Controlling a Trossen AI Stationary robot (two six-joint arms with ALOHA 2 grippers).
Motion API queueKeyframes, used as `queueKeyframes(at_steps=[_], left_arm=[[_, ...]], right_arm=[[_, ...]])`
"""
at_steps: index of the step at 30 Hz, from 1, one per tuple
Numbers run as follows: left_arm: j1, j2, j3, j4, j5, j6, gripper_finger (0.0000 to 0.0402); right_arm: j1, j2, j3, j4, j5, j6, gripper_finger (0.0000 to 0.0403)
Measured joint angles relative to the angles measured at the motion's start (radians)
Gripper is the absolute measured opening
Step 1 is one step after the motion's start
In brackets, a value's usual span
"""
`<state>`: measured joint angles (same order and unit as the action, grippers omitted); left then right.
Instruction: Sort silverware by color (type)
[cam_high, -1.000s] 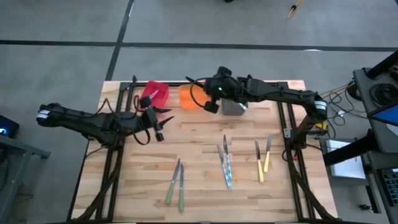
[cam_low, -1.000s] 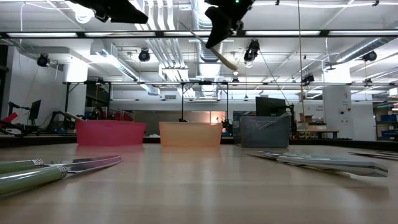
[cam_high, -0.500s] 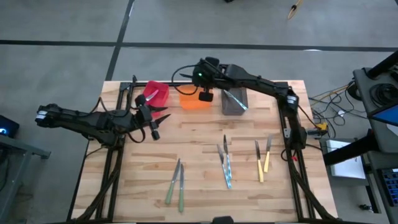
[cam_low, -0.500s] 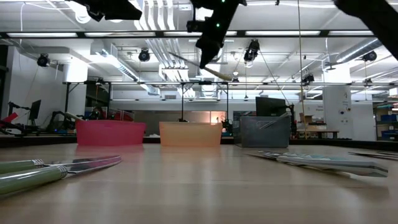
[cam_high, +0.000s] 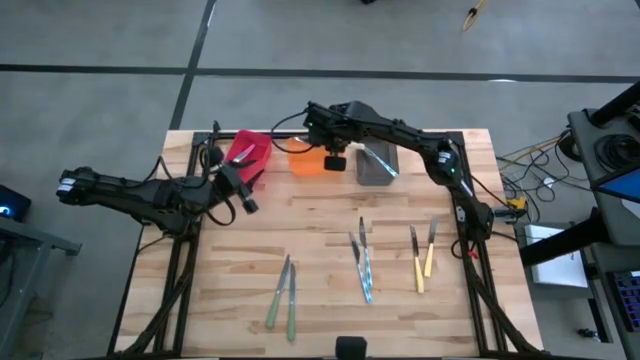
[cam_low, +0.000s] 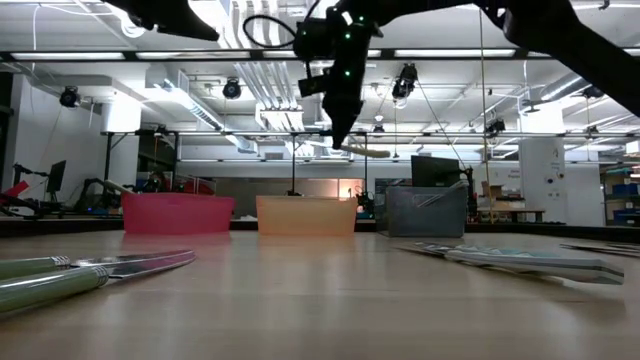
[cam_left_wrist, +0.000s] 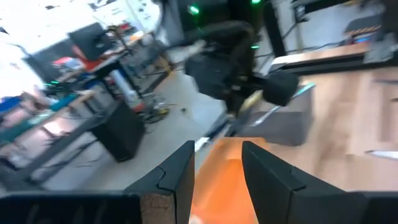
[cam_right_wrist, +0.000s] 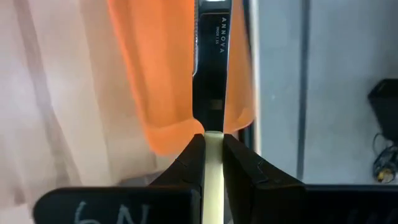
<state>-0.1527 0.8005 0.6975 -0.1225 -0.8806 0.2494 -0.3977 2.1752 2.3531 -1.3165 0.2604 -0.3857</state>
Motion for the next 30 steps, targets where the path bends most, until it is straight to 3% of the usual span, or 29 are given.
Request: queueKeyframes(at_steps=[4,14,21,30], left_arm=[[0.003,0.000,0.000,-0.001,-0.056,0.049,0.0115],[0.012,0.002,0.000,-0.043,-0.064,0.094,0.0115],[0.013,0.000,0.002,-0.045,-0.132,0.118,0.0115],[0.012,0.003,0.001,-0.062,-0.132,0.120,0.0115]], right_arm=[[-0.006,0.024,0.000,-0.030,-0.001,0.019,0.0024],[-0.024,0.097,0.000,-0.086,0.002,0.027,0.0024],[-0.026,0.141,0.000,-0.088,0.002,0.027,0.0023],[-0.026,0.153,0.000,-0.082,0.002,0.046,0.0023]])
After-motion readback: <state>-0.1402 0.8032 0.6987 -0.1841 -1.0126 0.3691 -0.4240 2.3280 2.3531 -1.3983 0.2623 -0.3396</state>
